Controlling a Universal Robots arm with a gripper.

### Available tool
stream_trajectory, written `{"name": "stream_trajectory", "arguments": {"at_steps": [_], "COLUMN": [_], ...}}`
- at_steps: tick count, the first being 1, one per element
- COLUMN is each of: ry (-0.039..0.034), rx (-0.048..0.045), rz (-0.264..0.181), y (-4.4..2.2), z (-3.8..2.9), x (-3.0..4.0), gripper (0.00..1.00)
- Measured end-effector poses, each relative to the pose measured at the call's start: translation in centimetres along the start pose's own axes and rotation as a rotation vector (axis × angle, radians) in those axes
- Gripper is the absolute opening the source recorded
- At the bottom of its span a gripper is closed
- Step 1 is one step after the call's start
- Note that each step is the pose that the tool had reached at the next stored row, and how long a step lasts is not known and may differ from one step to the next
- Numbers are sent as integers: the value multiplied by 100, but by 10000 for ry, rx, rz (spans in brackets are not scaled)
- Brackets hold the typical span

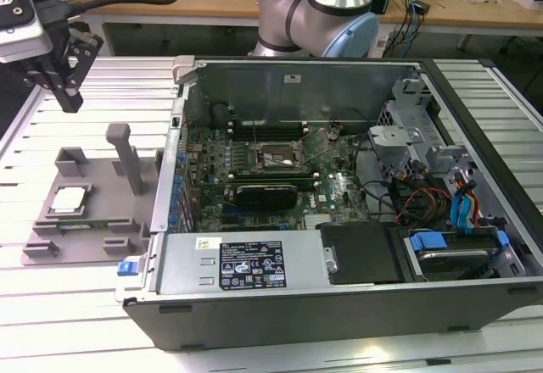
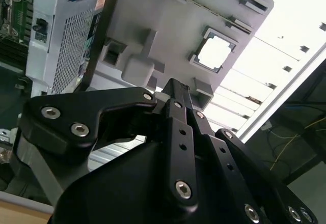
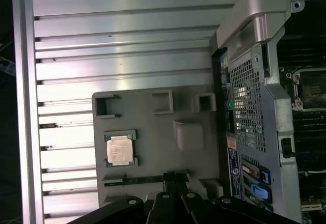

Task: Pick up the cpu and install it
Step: 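Reach for the cpu, then pick up the cpu and move it towards the insertion slot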

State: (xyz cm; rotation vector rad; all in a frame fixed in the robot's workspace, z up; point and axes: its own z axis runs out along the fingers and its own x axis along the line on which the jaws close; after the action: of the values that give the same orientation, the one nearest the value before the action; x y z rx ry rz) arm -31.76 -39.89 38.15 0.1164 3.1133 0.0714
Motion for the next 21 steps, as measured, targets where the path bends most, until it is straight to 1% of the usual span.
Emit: {"name": "stream_trajectory", "arguments": {"at_steps": [2, 4, 5, 6, 8, 9, 11, 13, 14, 21], "ry": [-2, 0, -1, -1, -1, 0, 0, 0, 0, 0], "rx": [-1, 0, 0, -1, -1, 0, -1, 0, 0, 0], "rz": [2, 1, 1, 1, 1, 0, 1, 2, 1, 1], "y": [-6, -14, -19, -22, -25, -27, -32, -33, -36, -36], "z": [35, 114, 154, 181, 210, 234, 320, 352, 382, 390], "x": [64, 122, 170, 188, 207, 218, 232, 239, 247, 256], "gripper": [11, 11, 11, 11, 11, 11, 11, 11, 11, 11]}}
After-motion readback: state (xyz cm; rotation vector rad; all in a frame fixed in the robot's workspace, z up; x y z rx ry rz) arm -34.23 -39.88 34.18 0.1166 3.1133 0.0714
